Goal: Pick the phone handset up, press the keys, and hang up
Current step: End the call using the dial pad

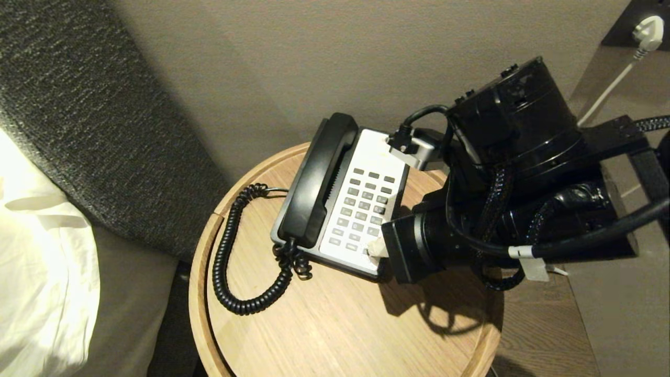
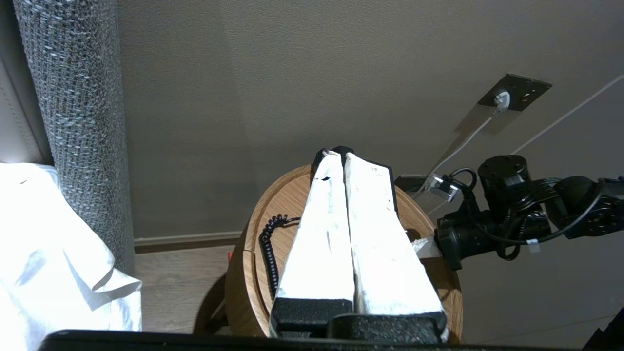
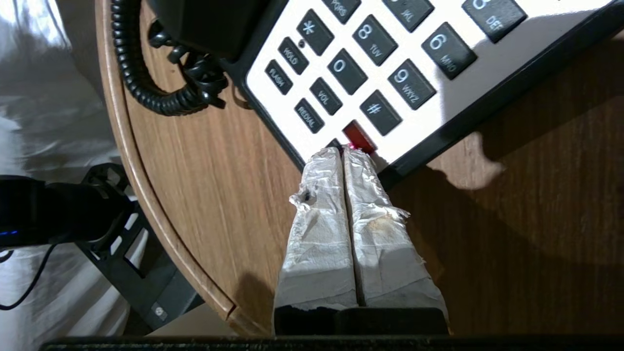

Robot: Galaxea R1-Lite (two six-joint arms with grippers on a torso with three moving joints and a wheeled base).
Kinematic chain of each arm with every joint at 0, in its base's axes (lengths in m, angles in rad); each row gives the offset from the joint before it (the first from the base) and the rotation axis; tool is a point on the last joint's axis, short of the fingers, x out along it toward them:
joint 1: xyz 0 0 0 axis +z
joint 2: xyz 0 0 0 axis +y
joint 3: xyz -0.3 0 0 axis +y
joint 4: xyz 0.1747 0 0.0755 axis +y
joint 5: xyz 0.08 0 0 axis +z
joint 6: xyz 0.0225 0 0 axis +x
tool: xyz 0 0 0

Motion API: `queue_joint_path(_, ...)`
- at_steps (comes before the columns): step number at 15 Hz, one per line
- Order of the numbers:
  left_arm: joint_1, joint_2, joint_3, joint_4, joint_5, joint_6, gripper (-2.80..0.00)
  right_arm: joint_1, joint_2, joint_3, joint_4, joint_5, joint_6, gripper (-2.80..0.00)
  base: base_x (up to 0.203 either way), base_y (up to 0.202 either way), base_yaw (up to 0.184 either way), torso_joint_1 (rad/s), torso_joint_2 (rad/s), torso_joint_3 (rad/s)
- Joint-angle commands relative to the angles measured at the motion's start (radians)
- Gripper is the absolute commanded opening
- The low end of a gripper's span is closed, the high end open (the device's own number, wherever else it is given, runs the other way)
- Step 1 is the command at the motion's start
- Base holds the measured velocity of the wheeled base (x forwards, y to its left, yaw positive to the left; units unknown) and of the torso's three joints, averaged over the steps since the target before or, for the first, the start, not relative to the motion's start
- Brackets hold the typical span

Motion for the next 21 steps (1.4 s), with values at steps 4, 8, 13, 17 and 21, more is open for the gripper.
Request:
queue_joint_path(4,-0.001,0.001,-0.001,0.002,0.002,-0.023,-2.8,-0.008,0.011,0.0,0.001,0.0,0.001,-2.8,0.0,0.0,0.0,0.0,0.0,0.0)
queue_joint_path(8,-0.001,0.0,0.0,0.004,0.002,-0.024,-2.8,-0.008,0.01,-0.002,0.002,0.0,0.004,-2.8,0.0,0.0,0.0,0.0,0.0,0.0)
queue_joint_path(13,-0.001,-0.004,0.0,0.004,-0.001,-0.024,-2.8,-0.008,0.027,0.012,-0.008,-0.012,0.001,-2.8,0.0,0.0,0.0,0.0,0.0,0.0)
queue_joint_path(17,0.0,-0.013,0.003,0.006,-0.001,-0.025,-2.8,-0.008,0.036,0.001,-0.022,-0.023,-0.001,-2.8,0.0,0.0,0.0,0.0,0.0,0.0)
queue_joint_path(21,0.0,-0.017,0.009,0.006,-0.001,-0.025,-2.8,-0.008,0.034,0.005,-0.039,-0.037,-0.019,-2.8,0.0,0.0,0.0,0.0,0.0,0.0)
